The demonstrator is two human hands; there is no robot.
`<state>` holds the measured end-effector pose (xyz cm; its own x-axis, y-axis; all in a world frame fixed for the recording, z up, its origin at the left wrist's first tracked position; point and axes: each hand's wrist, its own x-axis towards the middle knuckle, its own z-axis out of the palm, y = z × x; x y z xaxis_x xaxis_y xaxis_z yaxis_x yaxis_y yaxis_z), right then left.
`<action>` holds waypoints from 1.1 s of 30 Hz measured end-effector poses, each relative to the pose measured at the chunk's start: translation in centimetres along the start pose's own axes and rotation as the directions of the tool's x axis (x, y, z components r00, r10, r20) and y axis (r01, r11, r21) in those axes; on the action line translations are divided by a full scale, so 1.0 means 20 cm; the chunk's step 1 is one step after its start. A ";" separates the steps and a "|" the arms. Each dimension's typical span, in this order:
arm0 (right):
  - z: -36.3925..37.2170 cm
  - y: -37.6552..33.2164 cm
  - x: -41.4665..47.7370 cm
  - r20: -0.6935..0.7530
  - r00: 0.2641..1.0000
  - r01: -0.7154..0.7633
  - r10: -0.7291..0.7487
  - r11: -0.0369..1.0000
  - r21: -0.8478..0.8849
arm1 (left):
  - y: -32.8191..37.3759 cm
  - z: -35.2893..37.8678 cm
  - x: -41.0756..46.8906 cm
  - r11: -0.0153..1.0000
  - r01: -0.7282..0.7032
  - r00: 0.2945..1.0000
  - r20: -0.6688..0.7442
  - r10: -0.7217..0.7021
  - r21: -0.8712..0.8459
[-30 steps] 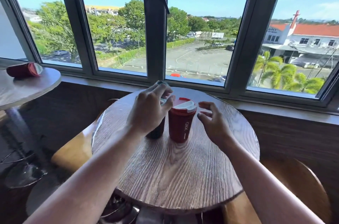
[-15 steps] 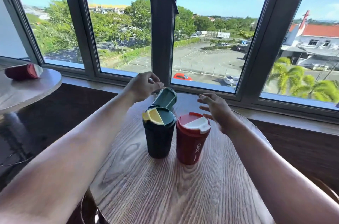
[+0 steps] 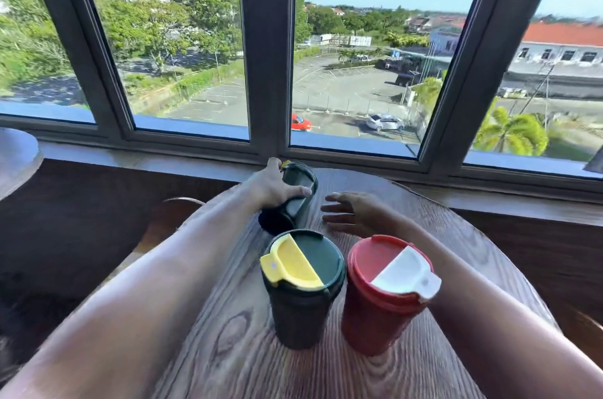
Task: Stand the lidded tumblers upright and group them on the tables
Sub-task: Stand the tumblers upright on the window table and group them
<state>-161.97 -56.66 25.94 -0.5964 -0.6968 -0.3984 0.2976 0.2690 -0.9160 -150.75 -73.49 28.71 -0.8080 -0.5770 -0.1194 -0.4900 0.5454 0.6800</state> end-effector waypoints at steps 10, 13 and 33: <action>-0.10 -0.09 -0.05 -0.022 0.987 0.162 -0.161 0.986 0.050 | 0.01 0.00 -0.02 0.808 -0.166 0.960 0.097 0.264 -0.565; -0.14 -0.12 -0.12 0.077 0.979 0.183 -0.187 0.981 0.062 | 0.02 0.02 -0.06 0.737 -0.191 0.935 0.109 0.338 -0.648; -0.13 -0.09 -0.48 0.188 0.926 0.349 -0.329 0.933 -0.087 | 0.02 -0.03 -0.32 0.694 -0.216 0.901 0.134 0.413 -0.686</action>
<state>-158.79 -48.71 31.30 -0.5101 -0.8581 -0.0587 0.0049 0.0653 -0.9979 -145.55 -69.96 30.10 -0.9741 -0.2127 0.0763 0.0592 0.0861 0.9945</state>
